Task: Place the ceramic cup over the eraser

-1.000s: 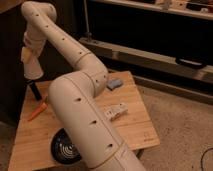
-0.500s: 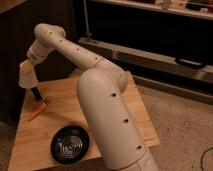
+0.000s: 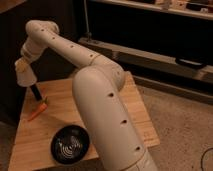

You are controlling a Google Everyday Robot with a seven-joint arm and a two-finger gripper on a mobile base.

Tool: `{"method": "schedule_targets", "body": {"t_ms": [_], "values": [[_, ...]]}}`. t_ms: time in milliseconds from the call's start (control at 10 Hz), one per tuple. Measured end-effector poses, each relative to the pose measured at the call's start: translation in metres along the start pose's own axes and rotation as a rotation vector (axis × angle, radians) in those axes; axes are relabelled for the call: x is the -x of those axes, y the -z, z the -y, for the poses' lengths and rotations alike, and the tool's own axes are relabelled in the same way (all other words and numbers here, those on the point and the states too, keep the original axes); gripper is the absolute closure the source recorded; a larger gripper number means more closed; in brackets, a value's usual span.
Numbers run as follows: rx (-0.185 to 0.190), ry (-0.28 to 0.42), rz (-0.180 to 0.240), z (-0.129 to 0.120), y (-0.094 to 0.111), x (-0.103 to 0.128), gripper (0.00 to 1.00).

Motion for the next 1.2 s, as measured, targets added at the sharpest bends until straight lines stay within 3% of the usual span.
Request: {"method": "schedule_targets", "body": {"t_ms": [1200], "values": [[0.027, -0.006, -0.007, 0.022, -0.023, -0.01, 1.0]]}}
